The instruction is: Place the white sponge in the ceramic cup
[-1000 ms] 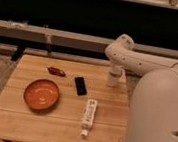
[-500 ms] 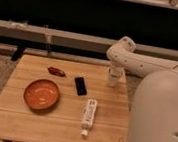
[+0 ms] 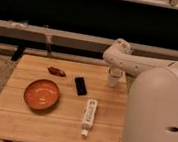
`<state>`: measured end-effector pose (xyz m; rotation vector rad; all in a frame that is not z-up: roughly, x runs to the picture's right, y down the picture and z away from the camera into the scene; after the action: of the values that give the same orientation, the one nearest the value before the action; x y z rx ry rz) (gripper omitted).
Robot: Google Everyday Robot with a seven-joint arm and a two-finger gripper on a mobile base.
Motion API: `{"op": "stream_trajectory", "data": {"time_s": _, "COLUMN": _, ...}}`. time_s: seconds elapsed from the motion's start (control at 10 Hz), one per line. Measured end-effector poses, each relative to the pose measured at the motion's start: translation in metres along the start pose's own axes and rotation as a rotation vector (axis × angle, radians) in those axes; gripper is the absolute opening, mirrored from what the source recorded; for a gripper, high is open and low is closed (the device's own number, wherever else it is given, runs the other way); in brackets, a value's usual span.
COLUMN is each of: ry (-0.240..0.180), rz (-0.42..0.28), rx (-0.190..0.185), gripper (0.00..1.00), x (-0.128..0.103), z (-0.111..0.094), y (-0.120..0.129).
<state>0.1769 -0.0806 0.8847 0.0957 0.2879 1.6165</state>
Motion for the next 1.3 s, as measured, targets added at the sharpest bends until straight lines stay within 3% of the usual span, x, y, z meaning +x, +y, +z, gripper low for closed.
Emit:
{"op": "stream_trajectory", "data": {"time_s": 0.9, "ry": -0.001, "rz": -0.042, "rx": -0.003, "gripper": 0.80, "x": 0.006, "z": -0.011, "y": 0.009}}
{"op": "stream_trajectory", "data": {"time_s": 1.1, "ry": 0.013, "rz": -0.072, "rx": -0.047, "gripper": 0.80, "x": -0.007, "z": -0.025, "y": 0.013}}
{"op": "stream_trajectory", "data": {"time_s": 1.3, "ry": 0.072, "rz": -0.105, "rx": -0.133, "gripper": 0.80, "x": -0.020, "z": -0.036, "y": 0.015}}
